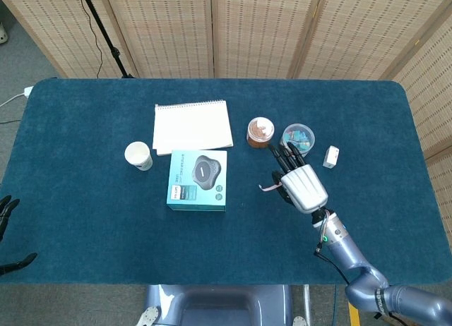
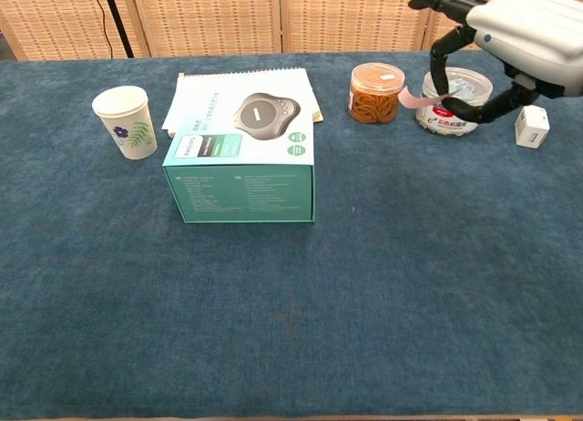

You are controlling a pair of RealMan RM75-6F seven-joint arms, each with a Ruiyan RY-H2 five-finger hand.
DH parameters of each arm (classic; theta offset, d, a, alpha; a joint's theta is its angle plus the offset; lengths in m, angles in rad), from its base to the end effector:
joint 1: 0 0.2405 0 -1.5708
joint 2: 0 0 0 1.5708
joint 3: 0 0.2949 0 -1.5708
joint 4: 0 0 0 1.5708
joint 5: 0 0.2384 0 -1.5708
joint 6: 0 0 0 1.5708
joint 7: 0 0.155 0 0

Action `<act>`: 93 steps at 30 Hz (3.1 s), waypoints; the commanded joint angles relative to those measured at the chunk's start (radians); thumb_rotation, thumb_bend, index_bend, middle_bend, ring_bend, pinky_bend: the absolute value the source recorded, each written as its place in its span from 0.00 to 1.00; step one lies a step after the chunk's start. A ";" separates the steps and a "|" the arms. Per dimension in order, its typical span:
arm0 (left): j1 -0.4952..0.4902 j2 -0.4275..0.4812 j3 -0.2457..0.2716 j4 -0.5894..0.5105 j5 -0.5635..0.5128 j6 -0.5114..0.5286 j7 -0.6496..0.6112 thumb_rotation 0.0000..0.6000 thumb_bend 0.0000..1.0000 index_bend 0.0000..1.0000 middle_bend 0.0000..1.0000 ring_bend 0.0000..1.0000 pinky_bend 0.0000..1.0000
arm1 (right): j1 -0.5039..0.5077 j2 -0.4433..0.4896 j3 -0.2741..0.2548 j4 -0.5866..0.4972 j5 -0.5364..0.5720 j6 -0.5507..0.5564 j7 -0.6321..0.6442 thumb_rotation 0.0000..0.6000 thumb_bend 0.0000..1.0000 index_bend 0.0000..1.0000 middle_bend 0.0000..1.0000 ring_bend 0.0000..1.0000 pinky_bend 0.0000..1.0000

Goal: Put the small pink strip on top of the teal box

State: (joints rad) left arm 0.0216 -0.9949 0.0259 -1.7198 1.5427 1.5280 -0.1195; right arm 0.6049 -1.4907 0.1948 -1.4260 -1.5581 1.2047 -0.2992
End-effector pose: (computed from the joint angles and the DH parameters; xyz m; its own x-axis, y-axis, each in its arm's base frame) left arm -0.3580 0.1408 0.1766 0.2990 0.0705 0.9517 0.9510 0.0604 -0.3032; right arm -0.1822 -0.3670 0.0114 0.5002 0.1313 0.8559 -0.7092 -0.5051 0.4919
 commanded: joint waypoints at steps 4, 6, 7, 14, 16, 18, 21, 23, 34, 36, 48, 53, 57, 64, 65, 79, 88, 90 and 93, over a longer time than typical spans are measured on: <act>-0.001 0.002 -0.002 0.000 -0.005 -0.002 -0.005 1.00 0.05 0.00 0.00 0.00 0.00 | 0.079 -0.077 0.029 0.063 -0.059 0.006 0.005 1.00 0.60 0.63 0.00 0.00 0.00; -0.002 0.003 -0.001 0.000 -0.004 -0.004 -0.007 1.00 0.05 0.00 0.00 0.00 0.00 | 0.097 -0.102 0.029 0.094 -0.075 0.013 0.020 1.00 0.60 0.63 0.00 0.00 0.00; -0.002 0.003 0.000 0.000 -0.003 -0.005 -0.007 1.00 0.05 0.00 0.00 0.00 0.00 | 0.102 -0.109 0.029 0.104 -0.079 0.015 0.025 1.00 0.60 0.63 0.00 0.00 0.00; -0.004 0.002 0.003 0.001 0.003 -0.007 -0.002 1.00 0.05 0.00 0.00 0.00 0.00 | 0.156 -0.156 0.022 0.188 -0.110 -0.001 0.059 1.00 0.60 0.63 0.00 0.00 0.00; -0.005 0.002 0.002 0.001 0.001 -0.009 -0.001 1.00 0.05 0.00 0.00 0.00 0.00 | 0.188 -0.182 0.010 0.233 -0.150 0.008 0.106 1.00 0.60 0.64 0.00 0.00 0.00; -0.007 0.002 0.001 0.000 -0.002 -0.013 0.000 1.00 0.05 0.00 0.00 0.00 0.00 | 0.210 -0.208 -0.002 0.302 -0.188 0.040 0.178 1.00 0.60 0.64 0.00 0.00 0.00; -0.009 0.001 0.001 -0.001 -0.002 -0.016 0.004 1.00 0.05 0.00 0.00 0.00 0.00 | 0.240 -0.250 -0.027 0.413 -0.240 0.089 0.260 1.00 0.60 0.64 0.00 0.00 0.00; -0.011 0.001 0.001 -0.002 -0.003 -0.020 0.007 1.00 0.05 0.00 0.00 0.00 0.00 | 0.255 -0.280 -0.041 0.483 -0.267 0.126 0.291 1.00 0.60 0.63 0.00 0.00 0.00; -0.011 0.000 0.001 -0.002 -0.007 -0.022 0.010 1.00 0.05 0.00 0.00 0.00 0.00 | 0.308 -0.383 -0.078 0.688 -0.316 0.203 0.235 1.00 0.60 0.63 0.00 0.00 0.00; -0.012 0.000 0.001 -0.002 -0.008 -0.022 0.009 1.00 0.05 0.00 0.00 0.00 0.00 | 0.311 -0.392 -0.083 0.699 -0.315 0.208 0.225 1.00 0.60 0.63 0.00 0.00 0.00; -0.012 0.004 0.003 0.001 -0.005 -0.022 -0.003 1.00 0.05 0.00 0.00 0.00 0.00 | 0.355 -0.436 -0.110 0.794 -0.313 0.197 0.148 1.00 0.60 0.63 0.00 0.00 0.00; -0.012 0.007 0.006 0.001 0.000 -0.023 -0.007 1.00 0.05 0.00 0.00 0.00 0.00 | 0.364 -0.448 -0.136 0.837 -0.325 0.205 0.103 1.00 0.60 0.63 0.00 0.00 0.00; -0.011 0.008 0.006 0.002 0.001 -0.019 -0.013 1.00 0.05 0.00 0.00 0.00 0.00 | 0.365 -0.457 -0.146 0.853 -0.322 0.220 0.100 1.00 0.60 0.63 0.00 0.00 0.00; -0.012 0.008 0.007 0.002 0.002 -0.021 -0.013 1.00 0.05 0.00 0.00 0.00 0.00 | 0.371 -0.464 -0.153 0.861 -0.312 0.243 0.098 1.00 0.60 0.41 0.00 0.00 0.00; -0.012 0.008 0.007 0.002 0.002 -0.021 -0.013 1.00 0.05 0.00 0.00 0.00 0.00 | 0.371 -0.463 -0.154 0.861 -0.310 0.244 0.098 1.00 0.60 0.35 0.00 0.00 0.00; -0.012 0.011 0.007 0.003 0.003 -0.020 -0.019 1.00 0.05 0.00 0.00 0.00 0.00 | 0.373 -0.452 -0.165 0.867 -0.297 0.259 0.086 1.00 0.60 0.24 0.00 0.00 0.00; -0.012 0.012 0.008 0.003 0.005 -0.020 -0.027 1.00 0.05 0.00 0.00 0.00 0.00 | 0.365 -0.375 -0.141 0.836 -0.261 0.272 0.062 1.00 0.60 0.16 0.00 0.00 0.00; -0.011 0.012 0.008 0.003 0.004 -0.019 -0.028 1.00 0.05 0.00 0.00 0.00 0.00 | 0.361 -0.358 -0.138 0.824 -0.256 0.277 0.062 1.00 0.60 0.15 0.00 0.00 0.00; -0.013 0.012 0.008 0.004 0.004 -0.020 -0.030 1.00 0.05 0.00 0.00 0.00 0.00 | 0.347 -0.316 -0.131 0.802 -0.241 0.286 0.064 1.00 0.60 0.15 0.00 0.00 0.00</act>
State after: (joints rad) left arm 0.0092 -0.9830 0.0334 -1.7164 1.5469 1.5081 -0.1492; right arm 0.9612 -1.8262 0.0590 -0.6100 -1.8093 1.4846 -0.2356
